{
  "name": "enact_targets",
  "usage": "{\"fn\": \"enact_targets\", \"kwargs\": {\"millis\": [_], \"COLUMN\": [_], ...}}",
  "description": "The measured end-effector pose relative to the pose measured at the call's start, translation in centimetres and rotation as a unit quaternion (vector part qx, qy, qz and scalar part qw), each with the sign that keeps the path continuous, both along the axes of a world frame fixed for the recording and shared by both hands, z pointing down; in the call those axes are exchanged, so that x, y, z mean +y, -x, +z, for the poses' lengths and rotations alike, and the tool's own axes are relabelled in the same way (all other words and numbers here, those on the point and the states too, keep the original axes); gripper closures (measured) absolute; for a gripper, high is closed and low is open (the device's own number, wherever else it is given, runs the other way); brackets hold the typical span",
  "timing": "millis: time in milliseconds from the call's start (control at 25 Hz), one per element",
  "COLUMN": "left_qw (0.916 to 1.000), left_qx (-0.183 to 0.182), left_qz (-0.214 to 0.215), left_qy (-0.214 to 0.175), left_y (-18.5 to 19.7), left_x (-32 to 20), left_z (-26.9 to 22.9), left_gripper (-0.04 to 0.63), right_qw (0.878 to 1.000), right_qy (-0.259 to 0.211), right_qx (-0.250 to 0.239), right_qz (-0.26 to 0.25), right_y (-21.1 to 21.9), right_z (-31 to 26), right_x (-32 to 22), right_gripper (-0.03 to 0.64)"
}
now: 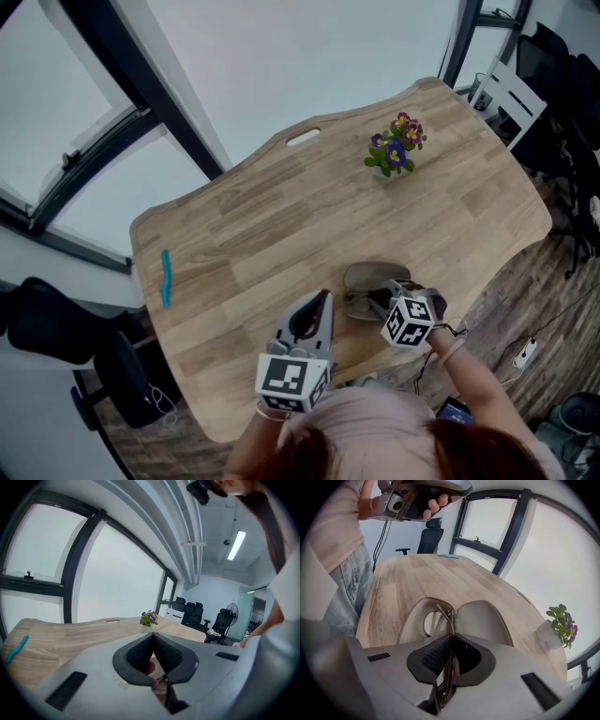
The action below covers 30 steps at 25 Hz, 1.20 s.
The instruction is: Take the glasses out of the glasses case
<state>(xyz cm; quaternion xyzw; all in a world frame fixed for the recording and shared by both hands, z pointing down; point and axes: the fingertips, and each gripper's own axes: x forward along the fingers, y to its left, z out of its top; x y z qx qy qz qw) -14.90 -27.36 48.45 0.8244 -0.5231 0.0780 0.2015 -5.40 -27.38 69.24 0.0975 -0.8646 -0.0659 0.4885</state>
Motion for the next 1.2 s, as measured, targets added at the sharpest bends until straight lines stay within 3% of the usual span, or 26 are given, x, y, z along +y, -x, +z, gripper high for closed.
{"fn": "enact_targets", "kwargs": {"millis": [400,1200], "left_qw": [0.9999,0.9987], "left_qx": [0.001,-0.005], "left_qz": [-0.007,-0.040], "left_qy": [-0.007,-0.032], "left_y": [0.1,1.1], "left_x": [0.0,1.4], "left_z": [-0.4,-2.2], "left_gripper": [0.594,0.594], "right_qw": [0.999,0.996], "right_qy": [-0.026,-0.054], "right_qx": [0.000,-0.064], "right_qz": [-0.032,0.026], "right_y": [0.3,0.0], "right_z": [-1.0,-5.8], "right_x": [0.2,-0.1], "right_gripper": [0.602,0.603]}}
